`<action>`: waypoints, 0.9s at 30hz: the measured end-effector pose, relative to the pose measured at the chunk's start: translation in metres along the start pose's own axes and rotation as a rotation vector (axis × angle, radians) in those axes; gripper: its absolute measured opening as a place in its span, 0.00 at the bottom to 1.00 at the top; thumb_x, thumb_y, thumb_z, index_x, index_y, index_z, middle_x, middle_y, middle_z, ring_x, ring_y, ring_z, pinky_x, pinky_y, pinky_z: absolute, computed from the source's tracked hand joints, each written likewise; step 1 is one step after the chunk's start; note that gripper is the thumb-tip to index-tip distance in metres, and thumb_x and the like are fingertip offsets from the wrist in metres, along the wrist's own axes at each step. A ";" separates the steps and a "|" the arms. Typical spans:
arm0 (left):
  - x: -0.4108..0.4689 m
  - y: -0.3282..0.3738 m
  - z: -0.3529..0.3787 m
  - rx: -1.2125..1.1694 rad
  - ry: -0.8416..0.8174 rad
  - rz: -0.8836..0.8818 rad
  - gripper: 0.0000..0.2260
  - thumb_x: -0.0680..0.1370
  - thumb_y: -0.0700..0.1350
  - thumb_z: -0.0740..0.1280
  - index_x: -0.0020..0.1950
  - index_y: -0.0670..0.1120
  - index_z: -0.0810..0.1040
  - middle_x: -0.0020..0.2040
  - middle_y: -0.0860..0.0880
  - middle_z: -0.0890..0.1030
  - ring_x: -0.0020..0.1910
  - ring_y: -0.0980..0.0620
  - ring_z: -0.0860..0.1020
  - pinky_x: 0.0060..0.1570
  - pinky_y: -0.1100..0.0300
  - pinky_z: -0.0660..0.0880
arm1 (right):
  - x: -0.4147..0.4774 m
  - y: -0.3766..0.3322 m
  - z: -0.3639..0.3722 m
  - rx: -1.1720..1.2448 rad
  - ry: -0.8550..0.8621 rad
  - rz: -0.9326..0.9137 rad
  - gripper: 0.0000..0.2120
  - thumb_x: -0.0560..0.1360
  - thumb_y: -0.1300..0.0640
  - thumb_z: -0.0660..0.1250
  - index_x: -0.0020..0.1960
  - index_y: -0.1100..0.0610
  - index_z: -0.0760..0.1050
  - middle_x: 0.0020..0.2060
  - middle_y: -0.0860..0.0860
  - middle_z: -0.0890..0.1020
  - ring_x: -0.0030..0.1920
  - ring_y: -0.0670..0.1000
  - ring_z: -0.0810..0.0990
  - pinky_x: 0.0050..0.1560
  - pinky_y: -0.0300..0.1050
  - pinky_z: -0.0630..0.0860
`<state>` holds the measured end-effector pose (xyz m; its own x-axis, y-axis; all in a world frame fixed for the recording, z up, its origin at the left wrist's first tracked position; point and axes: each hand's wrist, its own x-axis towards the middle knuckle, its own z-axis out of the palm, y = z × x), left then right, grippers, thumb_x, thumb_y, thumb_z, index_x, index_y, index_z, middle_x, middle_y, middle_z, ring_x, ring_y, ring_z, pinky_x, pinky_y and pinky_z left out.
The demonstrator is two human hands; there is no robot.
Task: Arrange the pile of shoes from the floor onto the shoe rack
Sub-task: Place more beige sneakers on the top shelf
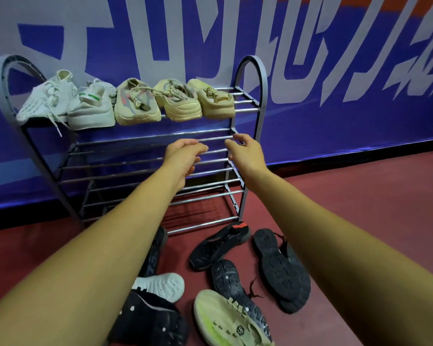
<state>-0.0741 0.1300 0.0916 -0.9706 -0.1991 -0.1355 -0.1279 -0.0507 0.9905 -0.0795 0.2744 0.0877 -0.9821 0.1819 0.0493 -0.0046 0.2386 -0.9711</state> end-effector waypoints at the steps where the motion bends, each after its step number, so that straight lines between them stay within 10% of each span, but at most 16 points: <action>1: -0.004 -0.007 -0.001 0.047 -0.008 -0.008 0.09 0.74 0.44 0.74 0.52 0.51 0.79 0.47 0.51 0.83 0.44 0.53 0.79 0.35 0.62 0.69 | -0.004 0.007 -0.002 -0.036 -0.011 0.010 0.23 0.77 0.49 0.67 0.70 0.53 0.74 0.59 0.52 0.80 0.58 0.56 0.80 0.66 0.58 0.74; 9: -0.035 -0.084 -0.005 0.344 -0.133 -0.059 0.12 0.72 0.41 0.76 0.55 0.43 0.80 0.47 0.47 0.81 0.49 0.50 0.79 0.47 0.58 0.78 | -0.045 0.078 -0.005 -0.315 -0.171 0.107 0.21 0.78 0.50 0.68 0.67 0.58 0.75 0.60 0.56 0.81 0.61 0.57 0.79 0.62 0.49 0.75; 17: -0.075 -0.175 -0.015 0.687 -0.252 -0.219 0.08 0.71 0.44 0.76 0.44 0.48 0.77 0.40 0.47 0.77 0.38 0.49 0.73 0.34 0.60 0.66 | -0.102 0.152 0.004 -0.556 -0.315 0.202 0.14 0.78 0.51 0.68 0.56 0.60 0.79 0.51 0.57 0.83 0.54 0.58 0.80 0.46 0.44 0.71; 27: -0.100 -0.259 -0.041 0.837 -0.346 -0.369 0.27 0.72 0.47 0.75 0.69 0.48 0.72 0.56 0.46 0.77 0.53 0.47 0.75 0.49 0.59 0.69 | -0.149 0.243 -0.016 -0.822 -0.515 0.362 0.19 0.76 0.47 0.67 0.62 0.57 0.77 0.53 0.56 0.83 0.52 0.59 0.81 0.55 0.50 0.80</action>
<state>0.0648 0.1234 -0.1528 -0.8296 -0.0051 -0.5583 -0.4094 0.6854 0.6022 0.0686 0.3209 -0.1523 -0.8616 -0.0121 -0.5074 0.2466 0.8638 -0.4393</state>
